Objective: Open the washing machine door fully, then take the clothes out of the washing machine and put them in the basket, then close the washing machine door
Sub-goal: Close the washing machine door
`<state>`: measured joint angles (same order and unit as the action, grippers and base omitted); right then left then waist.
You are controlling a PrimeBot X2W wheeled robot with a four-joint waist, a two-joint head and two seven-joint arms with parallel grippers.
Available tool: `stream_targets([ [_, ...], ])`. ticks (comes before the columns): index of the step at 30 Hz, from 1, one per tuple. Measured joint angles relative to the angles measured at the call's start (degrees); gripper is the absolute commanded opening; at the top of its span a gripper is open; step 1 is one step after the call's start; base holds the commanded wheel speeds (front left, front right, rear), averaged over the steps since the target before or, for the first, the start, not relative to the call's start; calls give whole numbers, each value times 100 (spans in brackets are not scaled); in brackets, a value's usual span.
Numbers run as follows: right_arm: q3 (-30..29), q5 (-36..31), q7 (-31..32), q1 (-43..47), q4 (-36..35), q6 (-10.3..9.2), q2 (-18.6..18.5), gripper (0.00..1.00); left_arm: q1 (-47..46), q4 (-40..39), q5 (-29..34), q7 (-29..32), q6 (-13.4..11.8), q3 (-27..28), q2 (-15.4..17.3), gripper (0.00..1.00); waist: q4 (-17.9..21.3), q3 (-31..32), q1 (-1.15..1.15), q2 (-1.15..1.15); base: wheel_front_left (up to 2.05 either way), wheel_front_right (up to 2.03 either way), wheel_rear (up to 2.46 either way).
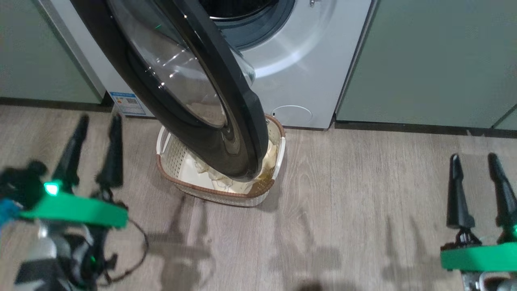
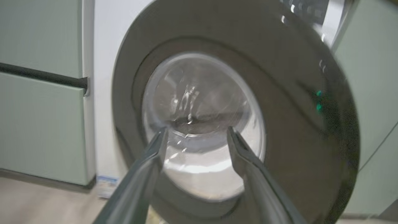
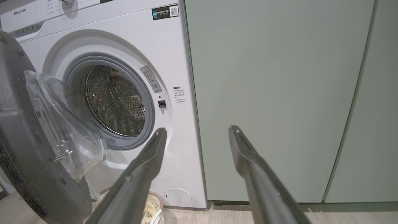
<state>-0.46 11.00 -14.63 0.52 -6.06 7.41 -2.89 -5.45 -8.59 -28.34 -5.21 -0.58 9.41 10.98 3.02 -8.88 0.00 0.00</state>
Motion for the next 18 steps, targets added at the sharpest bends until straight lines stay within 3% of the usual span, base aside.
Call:
stream_targets([
  [3, 43, -11, 0, 145, 14, 0, -1, 100, 393, -40, 753, -259, -307, -236, 14, 100, -14, 66, 0, 0, 0, 0, 0],
  [8, 79, -63, 0, 299, 66, 0, -9, 100, 908, -41, 1307, -461, -581, -463, -32, 100, -38, 200, 0, 0, 0, 0, 0],
  [18, 96, -116, 0, 595, 137, 0, -23, 100, 1365, 12, 1501, -641, -668, -644, -126, 100, -84, 358, 0, 0, 0, 0, 0],
])
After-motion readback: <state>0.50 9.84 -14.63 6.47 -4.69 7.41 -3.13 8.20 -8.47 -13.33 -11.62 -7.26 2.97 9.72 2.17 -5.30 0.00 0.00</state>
